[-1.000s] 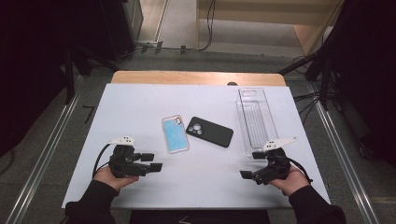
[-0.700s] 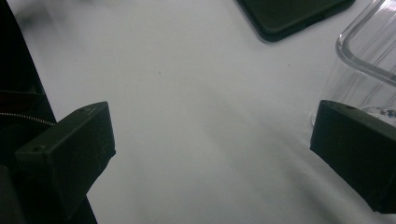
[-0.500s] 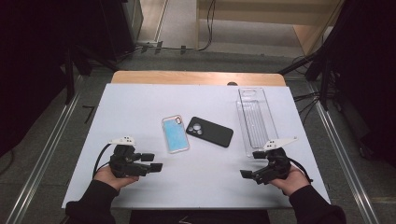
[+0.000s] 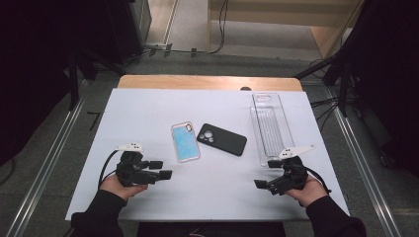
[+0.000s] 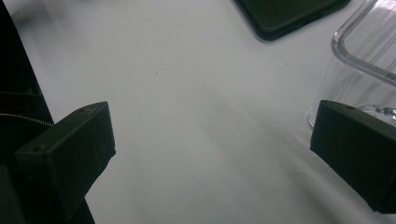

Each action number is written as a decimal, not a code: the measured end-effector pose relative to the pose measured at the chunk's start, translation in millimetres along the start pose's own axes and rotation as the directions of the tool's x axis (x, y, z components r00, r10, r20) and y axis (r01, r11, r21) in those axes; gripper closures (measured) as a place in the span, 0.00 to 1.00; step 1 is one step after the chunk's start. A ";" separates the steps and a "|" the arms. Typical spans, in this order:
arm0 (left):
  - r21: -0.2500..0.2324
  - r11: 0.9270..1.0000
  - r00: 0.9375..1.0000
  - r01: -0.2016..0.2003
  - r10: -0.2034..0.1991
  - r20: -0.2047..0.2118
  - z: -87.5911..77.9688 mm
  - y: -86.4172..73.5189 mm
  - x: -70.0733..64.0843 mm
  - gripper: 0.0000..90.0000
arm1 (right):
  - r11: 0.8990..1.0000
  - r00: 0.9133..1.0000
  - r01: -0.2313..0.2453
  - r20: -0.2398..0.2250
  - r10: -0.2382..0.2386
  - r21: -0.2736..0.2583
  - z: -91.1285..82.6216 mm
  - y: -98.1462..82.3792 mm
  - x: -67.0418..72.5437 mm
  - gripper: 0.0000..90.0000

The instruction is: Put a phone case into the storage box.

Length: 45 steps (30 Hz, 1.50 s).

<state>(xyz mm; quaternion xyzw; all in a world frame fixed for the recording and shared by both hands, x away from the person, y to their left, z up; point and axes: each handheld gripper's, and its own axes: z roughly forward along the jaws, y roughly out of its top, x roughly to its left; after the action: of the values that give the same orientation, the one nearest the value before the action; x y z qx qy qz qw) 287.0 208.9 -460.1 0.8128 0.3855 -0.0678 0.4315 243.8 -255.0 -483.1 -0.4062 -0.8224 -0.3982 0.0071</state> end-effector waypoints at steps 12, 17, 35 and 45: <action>-0.048 0.999 0.998 -0.009 0.006 -0.060 3.0 20.0 3.2 0.36 | 1.000 1.000 -0.002 -0.001 0.002 -0.002 -0.5 -0.4 -0.4 0.00; -0.060 0.998 0.998 -0.003 -0.001 -0.070 5.7 28.7 7.5 0.36 | 1.000 1.000 -0.003 0.000 0.003 0.001 -0.9 -0.8 -0.6 0.00; -0.052 0.999 0.995 0.001 -0.006 -0.102 34.1 60.1 17.7 0.36 | 1.000 1.000 -0.001 0.009 0.000 0.009 -0.7 -0.9 -0.2 0.00; -0.015 1.000 0.994 -0.013 0.011 -0.107 52.7 62.7 18.5 0.36 | 1.000 1.000 -0.001 0.010 0.001 0.009 -0.6 -1.2 -0.7 0.00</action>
<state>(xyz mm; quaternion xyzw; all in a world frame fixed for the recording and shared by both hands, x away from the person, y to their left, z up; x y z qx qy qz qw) 354.5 159.1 -460.2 0.8142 0.4037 -0.0184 0.4169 243.2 -256.3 -483.7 -0.4087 -0.8240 -0.3923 0.0051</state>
